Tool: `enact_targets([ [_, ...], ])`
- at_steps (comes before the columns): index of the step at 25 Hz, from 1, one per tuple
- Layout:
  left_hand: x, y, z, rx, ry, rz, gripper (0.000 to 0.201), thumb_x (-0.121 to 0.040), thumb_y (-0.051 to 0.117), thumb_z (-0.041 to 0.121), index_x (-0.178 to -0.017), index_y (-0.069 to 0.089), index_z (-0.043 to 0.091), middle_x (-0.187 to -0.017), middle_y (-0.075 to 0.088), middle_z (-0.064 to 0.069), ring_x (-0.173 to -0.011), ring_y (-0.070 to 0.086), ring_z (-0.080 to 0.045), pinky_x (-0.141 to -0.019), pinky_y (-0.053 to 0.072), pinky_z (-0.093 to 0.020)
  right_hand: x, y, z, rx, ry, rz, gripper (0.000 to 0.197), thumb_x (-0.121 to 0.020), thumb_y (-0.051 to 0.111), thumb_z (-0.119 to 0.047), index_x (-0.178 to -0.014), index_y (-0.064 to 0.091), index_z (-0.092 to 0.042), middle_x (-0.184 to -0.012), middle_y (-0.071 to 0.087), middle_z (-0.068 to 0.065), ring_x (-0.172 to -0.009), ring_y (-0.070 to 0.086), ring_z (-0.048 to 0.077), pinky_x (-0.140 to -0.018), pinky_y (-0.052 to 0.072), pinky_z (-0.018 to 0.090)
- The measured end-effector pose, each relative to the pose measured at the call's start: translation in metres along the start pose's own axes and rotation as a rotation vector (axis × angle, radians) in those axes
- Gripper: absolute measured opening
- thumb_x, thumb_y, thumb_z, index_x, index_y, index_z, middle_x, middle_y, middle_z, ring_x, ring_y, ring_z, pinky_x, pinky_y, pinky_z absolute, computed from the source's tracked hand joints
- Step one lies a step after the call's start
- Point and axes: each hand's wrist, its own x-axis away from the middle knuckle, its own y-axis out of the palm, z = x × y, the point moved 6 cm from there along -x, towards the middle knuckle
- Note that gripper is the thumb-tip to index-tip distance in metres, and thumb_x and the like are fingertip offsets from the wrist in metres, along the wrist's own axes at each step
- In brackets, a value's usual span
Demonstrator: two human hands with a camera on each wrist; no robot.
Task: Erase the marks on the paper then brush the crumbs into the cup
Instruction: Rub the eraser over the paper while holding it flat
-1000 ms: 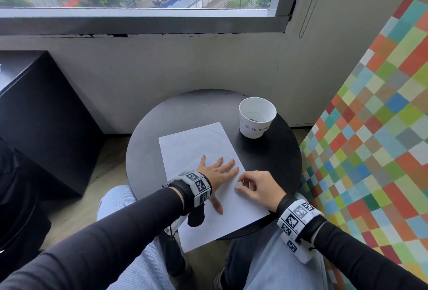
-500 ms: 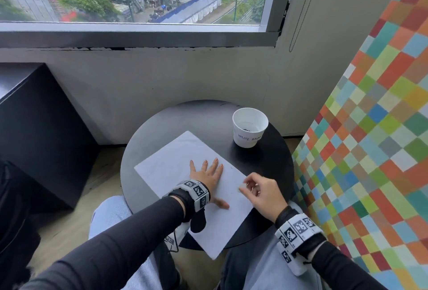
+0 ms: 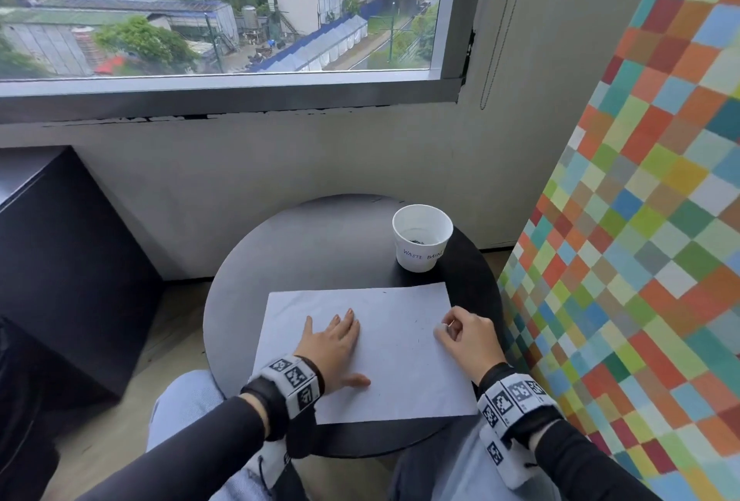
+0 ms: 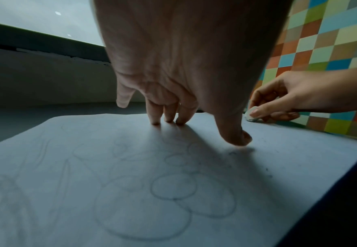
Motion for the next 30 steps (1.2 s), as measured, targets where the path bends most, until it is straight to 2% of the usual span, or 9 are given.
enact_targets([
  [1, 0.002, 0.002, 0.001, -0.005, 0.006, -0.008, 0.102, -0.089, 0.047, 0.071, -0.158, -0.006, 0.017, -0.165, -0.013, -0.004, -0.153, 0.0, -0.023, -0.118, 0.003, -0.061, 0.0, -0.002, -0.002, -0.011, -0.01, 0.016, 0.009, -0.082, 0.066, -0.019, -0.076, 0.061, -0.015, -0.058, 0.055, -0.002, -0.059, 0.053, 0.013, -0.063, 0.049, 0.03],
  [6, 0.004, 0.006, 0.006, -0.008, -0.031, -0.006, 0.098, -0.088, 0.045, 0.072, -0.157, -0.009, 0.03, -0.164, -0.016, -0.006, -0.153, -0.002, -0.026, -0.119, 0.003, -0.059, 0.015, 0.0, -0.024, -0.07, -0.18, 0.003, 0.005, -0.083, 0.069, -0.019, -0.08, 0.066, -0.016, -0.056, 0.053, -0.008, -0.061, 0.053, 0.007, -0.057, 0.037, 0.008],
  [11, 0.002, 0.005, 0.014, 0.0, -0.124, 0.002, 0.095, -0.088, 0.042, 0.074, -0.157, -0.008, 0.031, -0.164, -0.014, -0.011, -0.152, 0.002, -0.031, -0.12, 0.006, -0.056, 0.017, 0.005, -0.022, -0.11, -0.134, -0.058, 0.007, -0.081, 0.069, -0.016, -0.075, 0.066, -0.016, -0.054, 0.054, -0.005, -0.055, 0.051, 0.006, -0.055, 0.036, 0.008],
  [15, 0.001, 0.006, 0.019, -0.013, -0.142, -0.043, 0.09, -0.087, 0.041, 0.077, -0.153, -0.011, 0.046, -0.162, -0.017, -0.018, -0.151, 0.0, -0.038, -0.117, 0.009, -0.062, 0.019, 0.007, -0.013, -0.083, -0.071, -0.133, 0.007, -0.081, 0.069, -0.018, -0.075, 0.066, -0.016, -0.058, 0.059, 0.002, -0.053, 0.05, 0.005, -0.055, 0.037, 0.008],
  [18, 0.0, 0.002, 0.027, -0.041, -0.133, -0.08, 0.093, -0.083, 0.045, 0.079, -0.151, -0.013, 0.051, -0.159, -0.018, -0.026, -0.148, 0.001, -0.047, -0.117, 0.009, -0.063, 0.018, 0.004, -0.013, -0.063, -0.061, -0.128, 0.007, -0.082, 0.069, -0.019, -0.077, 0.066, -0.015, -0.061, 0.06, 0.002, -0.052, 0.049, 0.005, -0.056, 0.037, 0.008],
  [23, -0.003, -0.002, 0.032, -0.085, -0.148, -0.102, 0.097, -0.08, 0.048, 0.08, -0.149, -0.014, 0.053, -0.158, -0.017, -0.031, -0.145, 0.005, -0.053, -0.116, 0.012, -0.062, 0.038, 0.024, -0.03, -0.082, -0.195, -0.409, 0.006, -0.081, 0.073, -0.021, -0.081, 0.069, -0.017, -0.067, 0.062, -0.004, -0.056, 0.049, 0.005, -0.059, 0.038, 0.009],
  [26, -0.004, -0.002, 0.033, -0.079, -0.141, -0.113, 0.096, -0.081, 0.049, 0.079, -0.148, -0.015, 0.055, -0.156, -0.019, -0.033, -0.144, 0.004, -0.055, -0.116, 0.012, -0.061, 0.024, 0.011, -0.023, -0.068, -0.149, -0.206, 0.006, -0.081, 0.071, -0.02, -0.079, 0.067, -0.016, -0.063, 0.059, -0.005, -0.055, 0.05, 0.005, -0.058, 0.037, 0.012],
  [27, -0.004, -0.001, 0.033, -0.076, -0.14, -0.117, 0.096, -0.081, 0.049, 0.078, -0.148, -0.015, 0.055, -0.156, -0.02, -0.033, -0.144, 0.004, -0.056, -0.116, 0.012, -0.062, 0.026, 0.011, -0.024, -0.068, -0.154, -0.219, 0.006, -0.081, 0.071, -0.02, -0.079, 0.066, -0.017, -0.064, 0.059, -0.005, -0.054, 0.05, 0.005, -0.058, 0.037, 0.012],
  [30, -0.004, -0.001, 0.034, -0.088, -0.141, -0.118, 0.096, -0.082, 0.048, 0.078, -0.148, -0.017, 0.055, -0.156, -0.02, -0.032, -0.144, 0.004, -0.055, -0.116, 0.012, -0.062, 0.043, 0.026, -0.033, -0.075, -0.227, -0.453, 0.005, -0.082, 0.072, -0.022, -0.082, 0.067, -0.019, -0.067, 0.06, -0.006, -0.054, 0.048, 0.005, -0.059, 0.038, 0.01],
])
